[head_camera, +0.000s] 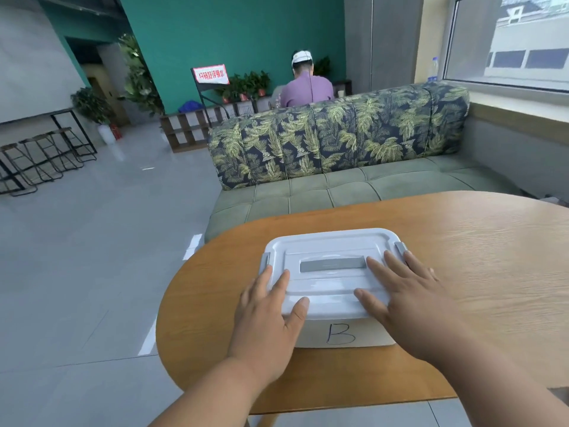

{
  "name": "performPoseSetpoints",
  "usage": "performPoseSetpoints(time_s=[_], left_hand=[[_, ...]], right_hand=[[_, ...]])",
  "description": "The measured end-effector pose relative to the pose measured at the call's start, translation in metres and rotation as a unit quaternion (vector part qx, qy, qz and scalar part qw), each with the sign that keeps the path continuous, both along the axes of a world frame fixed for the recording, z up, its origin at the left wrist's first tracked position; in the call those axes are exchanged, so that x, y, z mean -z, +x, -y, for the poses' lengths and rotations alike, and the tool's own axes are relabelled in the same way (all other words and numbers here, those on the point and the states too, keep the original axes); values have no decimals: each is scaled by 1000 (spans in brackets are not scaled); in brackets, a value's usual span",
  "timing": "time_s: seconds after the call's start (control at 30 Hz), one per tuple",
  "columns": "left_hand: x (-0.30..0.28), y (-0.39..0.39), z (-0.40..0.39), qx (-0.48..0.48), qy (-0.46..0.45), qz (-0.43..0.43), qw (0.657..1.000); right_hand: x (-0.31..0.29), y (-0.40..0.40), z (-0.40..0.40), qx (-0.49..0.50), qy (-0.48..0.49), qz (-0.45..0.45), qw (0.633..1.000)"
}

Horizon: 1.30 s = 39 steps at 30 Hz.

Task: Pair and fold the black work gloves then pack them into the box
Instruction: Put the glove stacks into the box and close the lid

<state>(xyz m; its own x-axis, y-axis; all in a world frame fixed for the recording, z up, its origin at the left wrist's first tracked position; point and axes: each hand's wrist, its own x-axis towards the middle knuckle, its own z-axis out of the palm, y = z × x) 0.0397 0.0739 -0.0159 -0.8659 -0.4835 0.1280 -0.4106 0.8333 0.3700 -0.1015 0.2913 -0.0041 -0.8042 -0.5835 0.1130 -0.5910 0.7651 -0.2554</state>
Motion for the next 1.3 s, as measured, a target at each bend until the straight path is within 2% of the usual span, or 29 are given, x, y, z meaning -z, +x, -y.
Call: performPoseSetpoints(time_s=[0.3,0.47,0.57,0.67,0.87,1.2,1.3], left_hand=[[-2,-9,5,9,-39,34,999],[-13,-2,-6,4,-76,44,996],[-15,15,-15,42,-106,23,993],[-9,25,-14,64,-111,34,991],[-7,16,-5,57,-110,40,992],[-31,-9,17,59,-90,36,993],[-55,-24,29,56,-65,41,996]], right_hand=[[-3,-4,11,26,35,4,999],[-19,24,10,2,147,-45,988],[-14,50,7,12,79,-84,993],[4,51,4,22,60,-17,998],[-10,31,14,5,84,26,996],[-41,6,34,-2,143,26,989],[-61,-10,43,25,95,61,993]])
